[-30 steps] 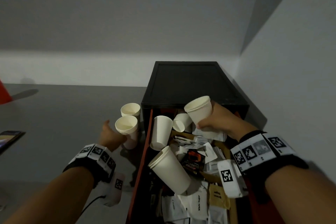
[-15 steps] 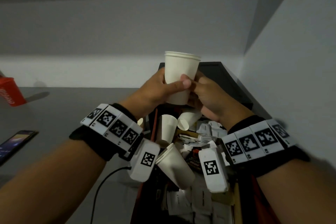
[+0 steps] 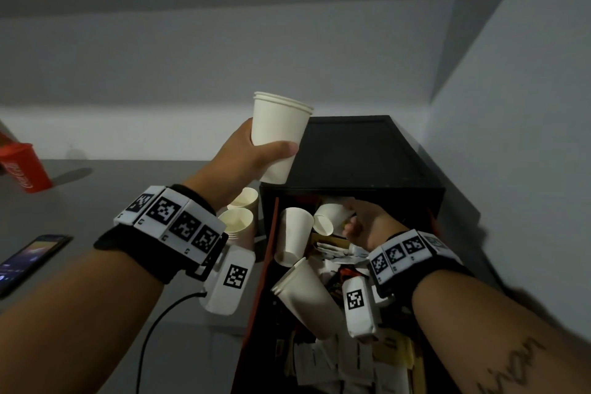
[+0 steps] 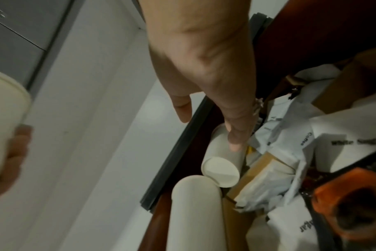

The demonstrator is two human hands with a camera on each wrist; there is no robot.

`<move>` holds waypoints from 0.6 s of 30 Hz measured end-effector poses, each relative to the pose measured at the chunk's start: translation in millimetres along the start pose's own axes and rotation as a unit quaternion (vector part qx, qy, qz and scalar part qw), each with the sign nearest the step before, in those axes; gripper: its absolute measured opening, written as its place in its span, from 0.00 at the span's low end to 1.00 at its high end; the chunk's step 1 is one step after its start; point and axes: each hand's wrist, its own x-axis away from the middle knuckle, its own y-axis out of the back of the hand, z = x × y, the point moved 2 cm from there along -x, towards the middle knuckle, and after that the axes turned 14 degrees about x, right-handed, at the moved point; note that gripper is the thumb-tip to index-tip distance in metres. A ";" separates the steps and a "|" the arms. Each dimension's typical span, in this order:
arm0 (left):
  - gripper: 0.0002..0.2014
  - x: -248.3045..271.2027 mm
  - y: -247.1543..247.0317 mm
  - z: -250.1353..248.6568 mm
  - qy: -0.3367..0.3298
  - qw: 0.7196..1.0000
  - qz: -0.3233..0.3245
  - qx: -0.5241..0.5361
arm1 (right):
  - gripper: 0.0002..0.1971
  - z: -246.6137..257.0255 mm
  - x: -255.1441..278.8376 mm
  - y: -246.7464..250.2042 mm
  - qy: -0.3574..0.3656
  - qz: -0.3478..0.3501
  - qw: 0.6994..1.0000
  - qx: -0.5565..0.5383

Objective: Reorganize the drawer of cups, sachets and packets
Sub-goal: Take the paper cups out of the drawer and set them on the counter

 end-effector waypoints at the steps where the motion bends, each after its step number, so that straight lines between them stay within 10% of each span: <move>1: 0.37 -0.1 0.2 0.3 0.003 1.000 -0.003 -0.004 | 0.09 -0.3 -5.4 -0.3 -0.001 -0.010 1.000 0.016; 10: 0.34 -10.3 0.1 12.2 0.022 0.999 0.022 -0.008 | 0.06 0.9 -25.0 -20.2 0.034 0.039 0.993 0.110; 15: 0.27 -17.6 5.2 19.8 0.031 0.999 0.011 0.001 | 0.28 4.0 -24.2 -28.0 0.021 0.025 0.986 0.165; 18: 0.35 -19.9 7.5 23.5 0.026 1.000 0.010 0.003 | 0.23 3.1 -27.9 -30.0 0.039 0.032 0.984 0.171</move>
